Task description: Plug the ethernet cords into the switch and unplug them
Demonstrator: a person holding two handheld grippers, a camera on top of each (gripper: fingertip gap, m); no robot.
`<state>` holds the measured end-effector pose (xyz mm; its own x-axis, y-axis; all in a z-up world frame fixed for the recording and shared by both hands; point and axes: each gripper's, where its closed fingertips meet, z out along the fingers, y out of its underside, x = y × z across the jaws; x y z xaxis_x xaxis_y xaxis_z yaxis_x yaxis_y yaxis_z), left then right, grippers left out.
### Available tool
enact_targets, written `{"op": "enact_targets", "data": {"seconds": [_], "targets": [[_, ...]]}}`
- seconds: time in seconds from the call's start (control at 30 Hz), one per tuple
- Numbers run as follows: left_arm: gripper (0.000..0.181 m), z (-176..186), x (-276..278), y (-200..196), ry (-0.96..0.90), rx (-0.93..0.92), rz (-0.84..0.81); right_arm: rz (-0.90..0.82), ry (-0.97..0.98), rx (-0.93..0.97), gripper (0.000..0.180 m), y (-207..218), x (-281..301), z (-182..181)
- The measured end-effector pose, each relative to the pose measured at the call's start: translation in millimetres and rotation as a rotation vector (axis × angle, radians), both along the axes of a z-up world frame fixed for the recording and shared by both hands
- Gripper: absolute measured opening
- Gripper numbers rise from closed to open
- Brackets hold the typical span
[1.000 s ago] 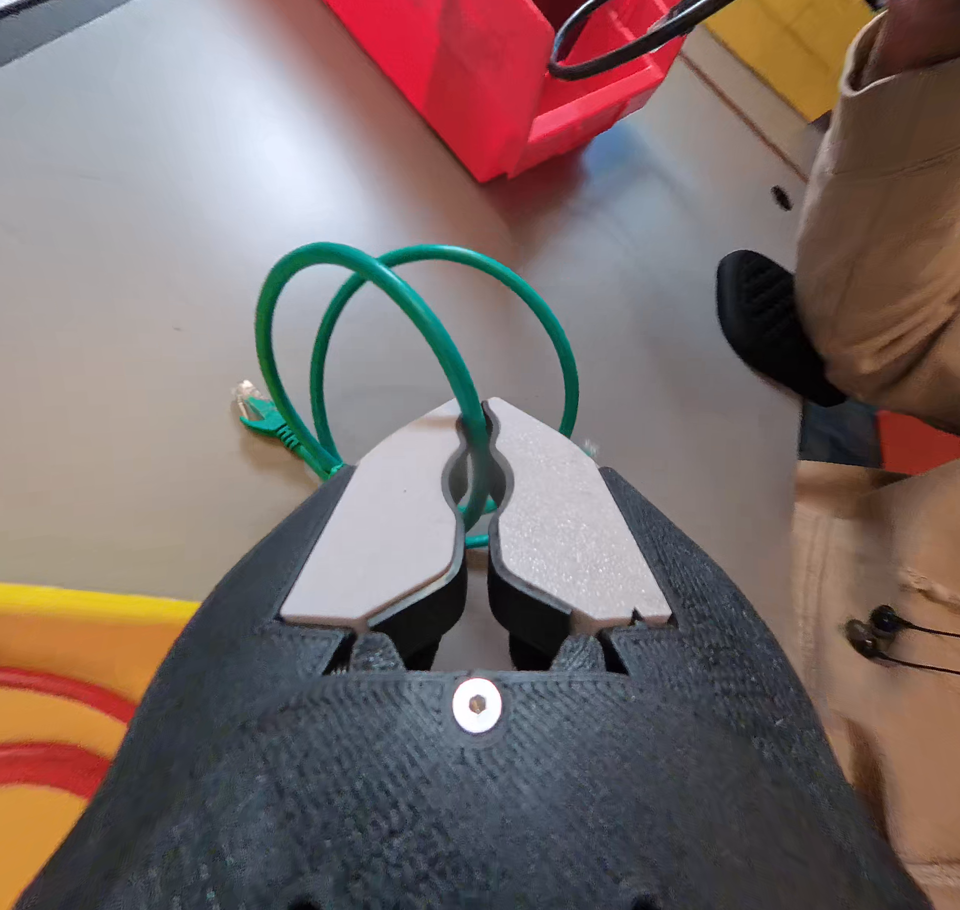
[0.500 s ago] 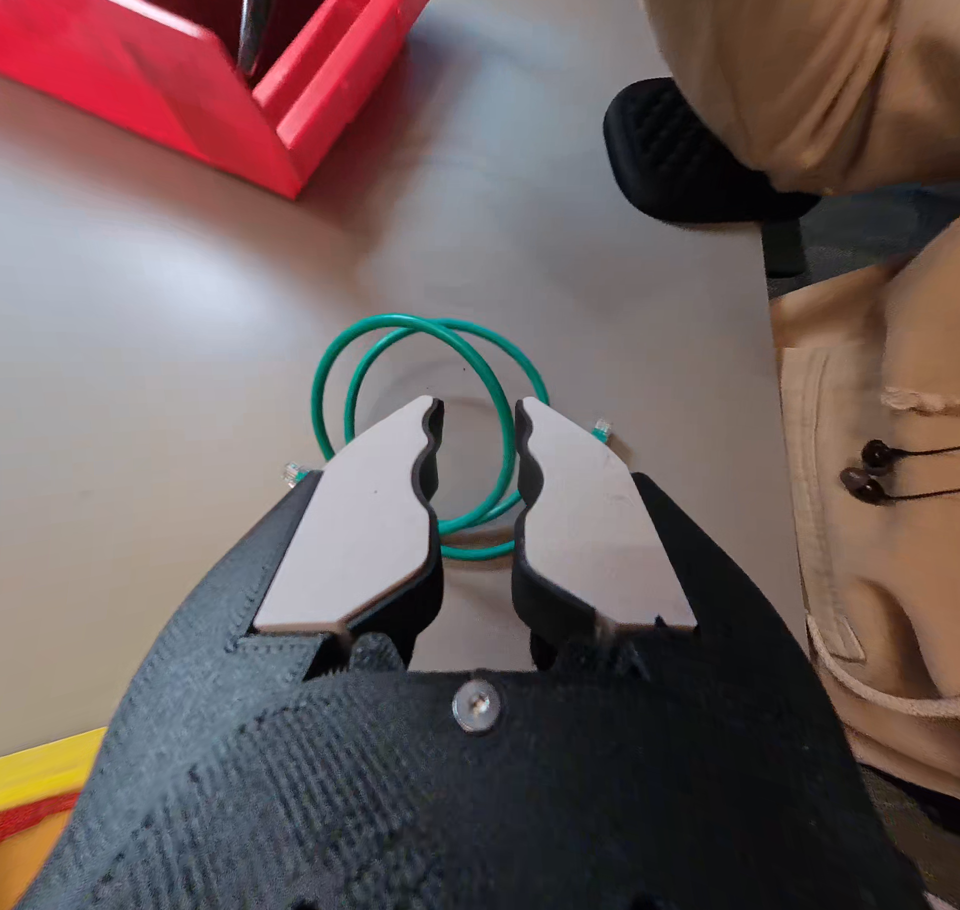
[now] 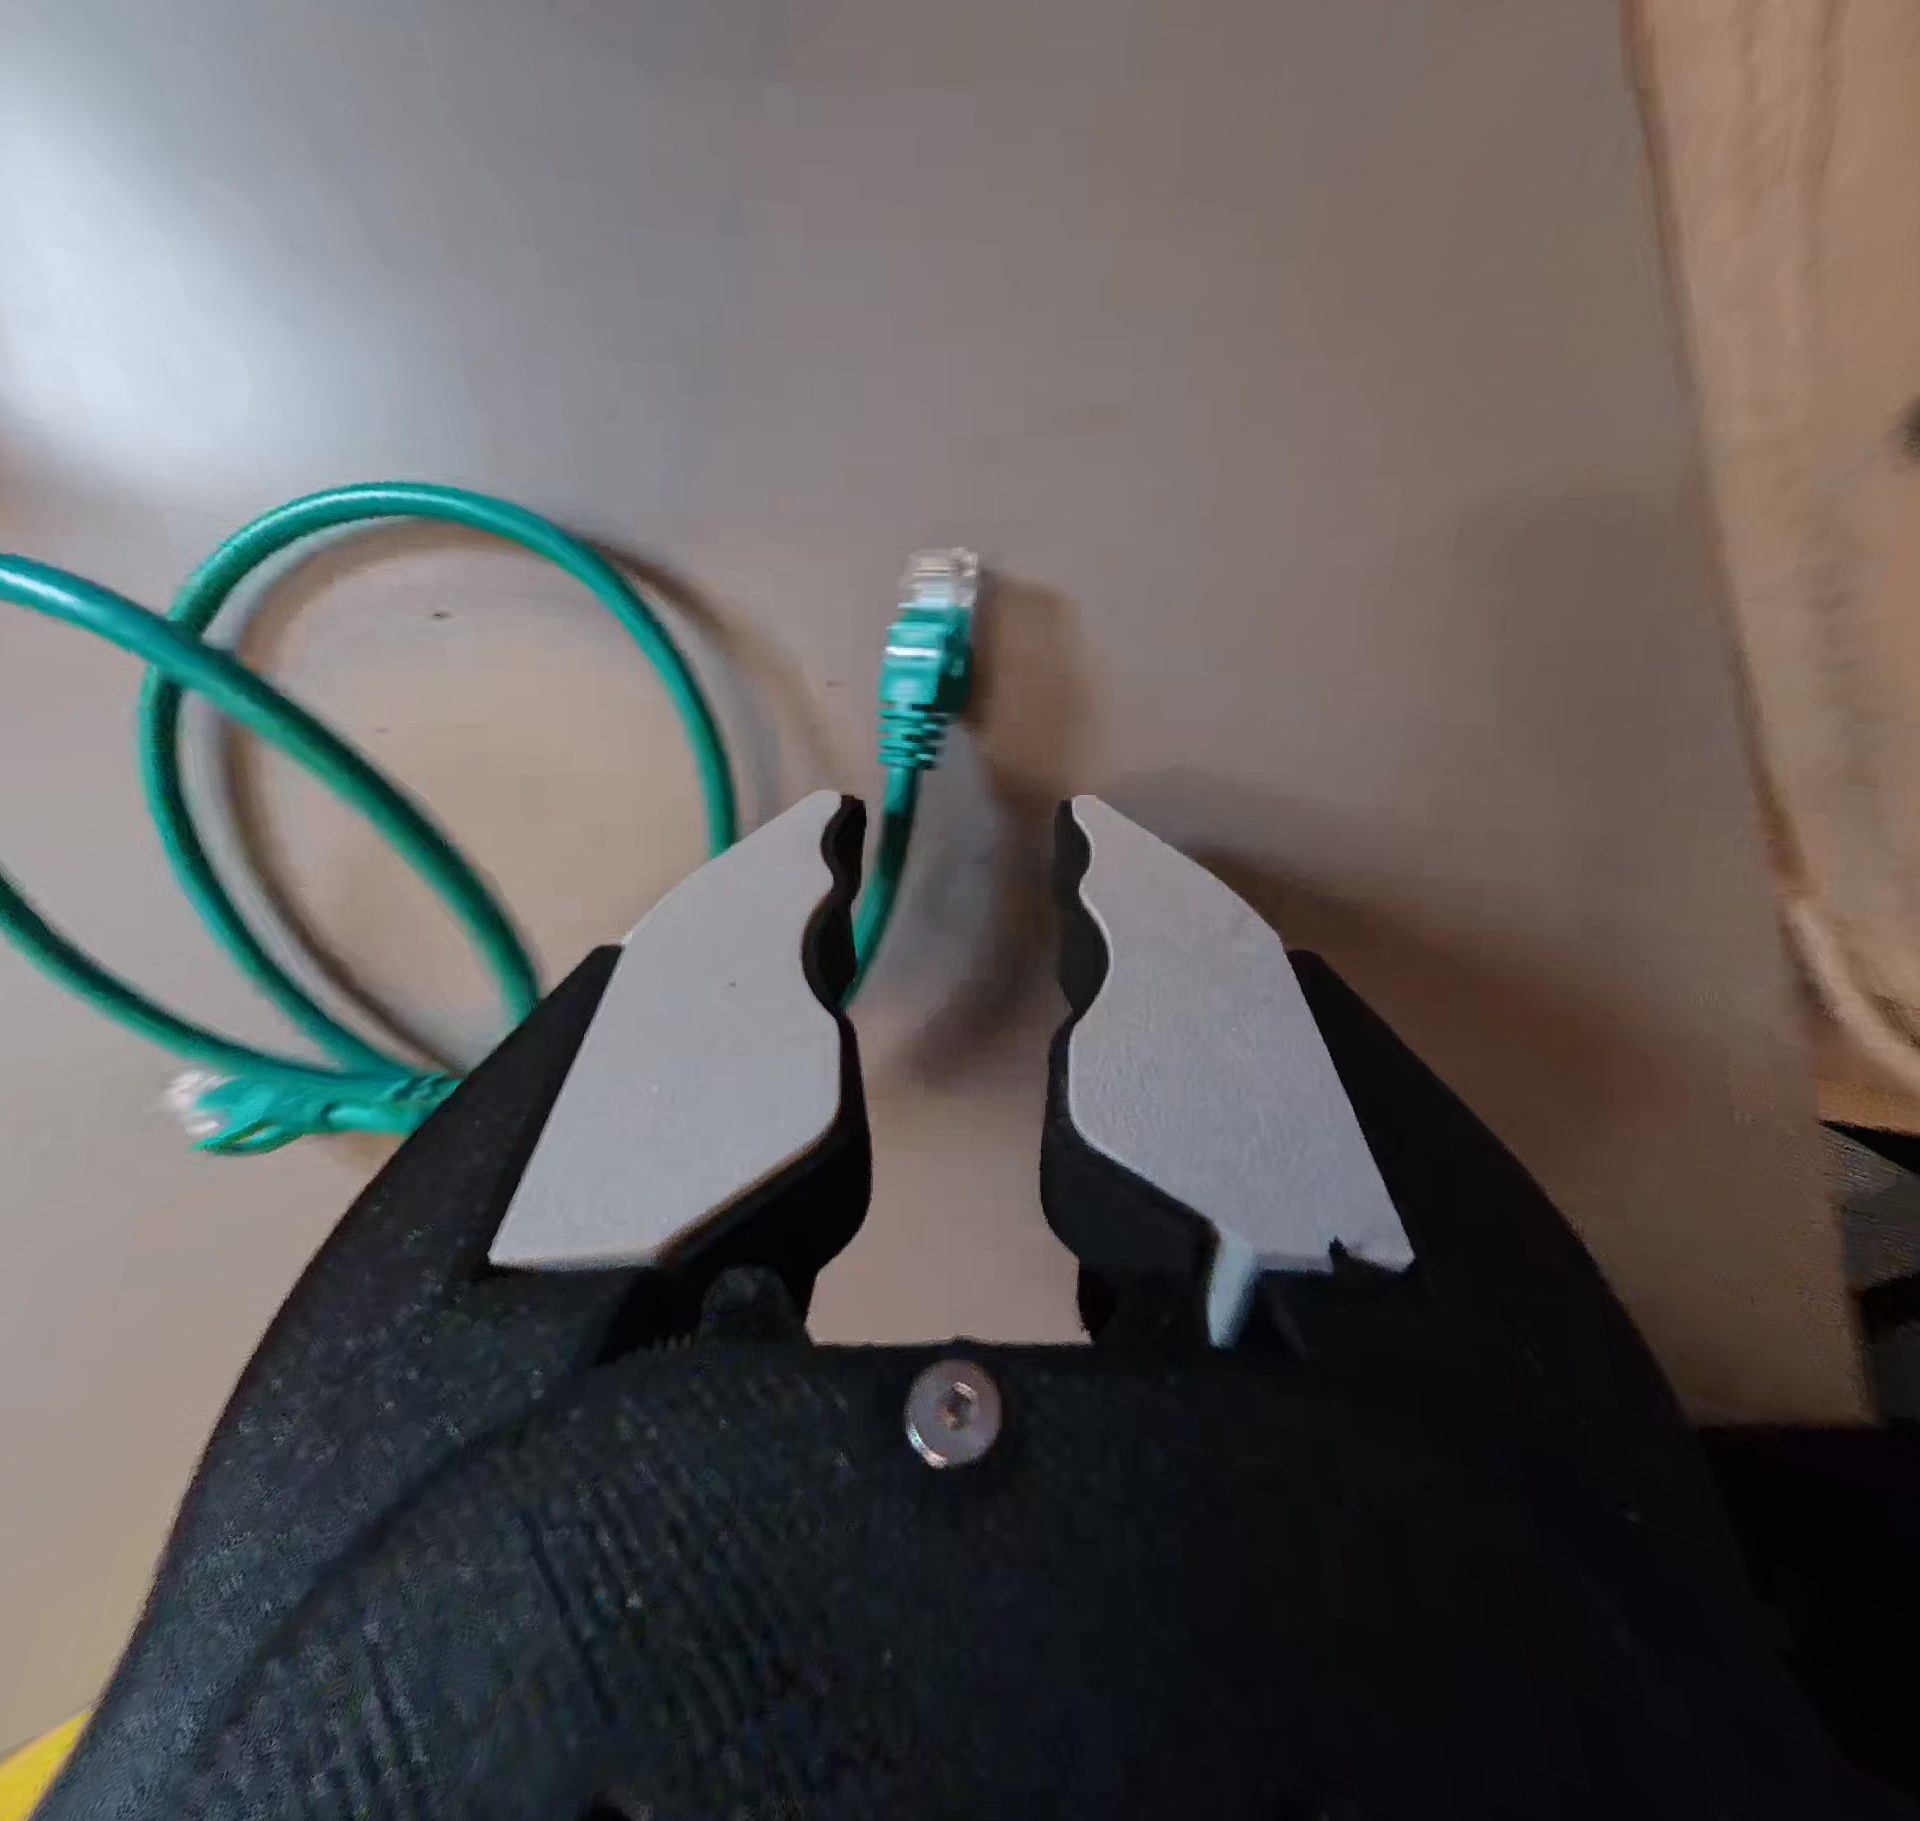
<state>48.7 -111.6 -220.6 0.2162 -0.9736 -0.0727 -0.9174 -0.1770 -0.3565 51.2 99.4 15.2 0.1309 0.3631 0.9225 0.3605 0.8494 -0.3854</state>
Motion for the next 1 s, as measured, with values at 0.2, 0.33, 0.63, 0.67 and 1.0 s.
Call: {"op": "enact_targets", "data": {"seconds": [0.2, 0.33, 0.63, 0.67, 1.0], "targets": [[0.007, 3, -14, 26, 0.032, 0.290, 0.064, -0.013, -0.006, -0.006, 0.025, 5, 1, -3], [0.006, 54, -15, 30, -0.068, 0.396, 0.135, -0.008, 0.012, -0.008, 0.025, 2, 4, 3], [0.005, 217, -7, -12, -0.691, 0.124, 0.222, 0.013, 0.051, -0.002, 0.025, -9, 9, 20], [0.005, 215, -11, -10, -0.716, 0.039, 0.243, 0.019, 0.055, -0.003, 0.025, -10, 9, 21], [0.006, 68, -27, 80, -0.532, -0.248, 0.507, 0.013, 0.056, -0.015, 0.026, -4, 9, 19]]}}
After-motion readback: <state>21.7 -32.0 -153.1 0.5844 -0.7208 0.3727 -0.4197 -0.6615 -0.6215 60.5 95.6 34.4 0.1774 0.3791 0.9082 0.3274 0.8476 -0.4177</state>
